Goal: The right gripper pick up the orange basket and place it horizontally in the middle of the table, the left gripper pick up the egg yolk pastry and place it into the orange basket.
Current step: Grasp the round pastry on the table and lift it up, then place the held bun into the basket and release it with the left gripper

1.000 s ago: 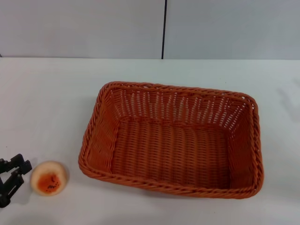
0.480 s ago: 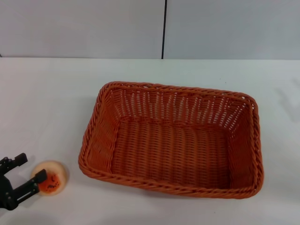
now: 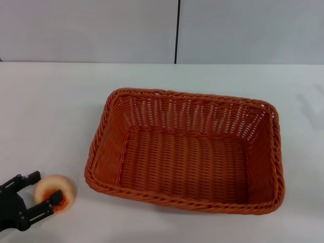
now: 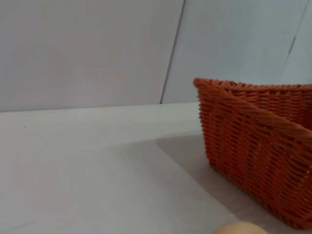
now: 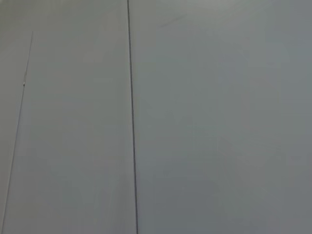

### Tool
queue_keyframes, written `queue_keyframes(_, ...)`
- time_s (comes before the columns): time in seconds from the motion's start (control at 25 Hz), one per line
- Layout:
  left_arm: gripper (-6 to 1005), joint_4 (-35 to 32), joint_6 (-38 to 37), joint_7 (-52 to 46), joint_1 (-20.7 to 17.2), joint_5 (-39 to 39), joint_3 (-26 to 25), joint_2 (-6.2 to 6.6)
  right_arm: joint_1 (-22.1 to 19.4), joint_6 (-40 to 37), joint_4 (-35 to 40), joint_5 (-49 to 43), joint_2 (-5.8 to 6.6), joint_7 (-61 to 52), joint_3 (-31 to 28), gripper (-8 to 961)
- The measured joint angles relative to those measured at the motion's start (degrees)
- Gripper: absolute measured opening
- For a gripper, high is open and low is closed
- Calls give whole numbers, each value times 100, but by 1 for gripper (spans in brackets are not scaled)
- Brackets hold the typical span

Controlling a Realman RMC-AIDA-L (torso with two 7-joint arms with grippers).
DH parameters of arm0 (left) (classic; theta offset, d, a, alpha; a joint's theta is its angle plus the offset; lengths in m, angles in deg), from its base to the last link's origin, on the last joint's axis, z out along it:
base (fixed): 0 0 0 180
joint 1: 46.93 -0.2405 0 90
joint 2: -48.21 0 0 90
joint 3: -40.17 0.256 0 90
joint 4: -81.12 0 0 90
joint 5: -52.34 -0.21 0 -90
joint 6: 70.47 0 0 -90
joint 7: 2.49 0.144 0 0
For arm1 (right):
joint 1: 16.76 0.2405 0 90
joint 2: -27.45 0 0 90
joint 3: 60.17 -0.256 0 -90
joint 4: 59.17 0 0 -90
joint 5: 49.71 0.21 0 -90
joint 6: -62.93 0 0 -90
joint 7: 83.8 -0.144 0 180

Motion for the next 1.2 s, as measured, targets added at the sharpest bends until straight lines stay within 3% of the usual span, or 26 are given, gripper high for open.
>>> queue_keyframes(0.52, 564, -4, -19, 191, -21, 27, -45, 0, 164, 157, -78, 0, -4, 0, 6, 586)
queue_keyframes(0.64, 424, -5, -95, 229, -25, 41, -69, 0, 186, 178, -82, 0, -6, 0, 9, 586)
queue_keyframes(0.8, 346, -17, -380, 213, 30, 156, -516, 10, 202, 174, -82, 0, -8, 0, 16, 586)
queue_keyframes(0.96, 304, -42, -802, 175, 209, 428, -1120, 44, 209, 142, -81, 12, -9, 0, 5, 586)
queue_keyframes(1.2, 234, -2, -1087, 3, 759, 807, -1229, 12, 209, 131, -78, 36, -22, 0, -2, 586)
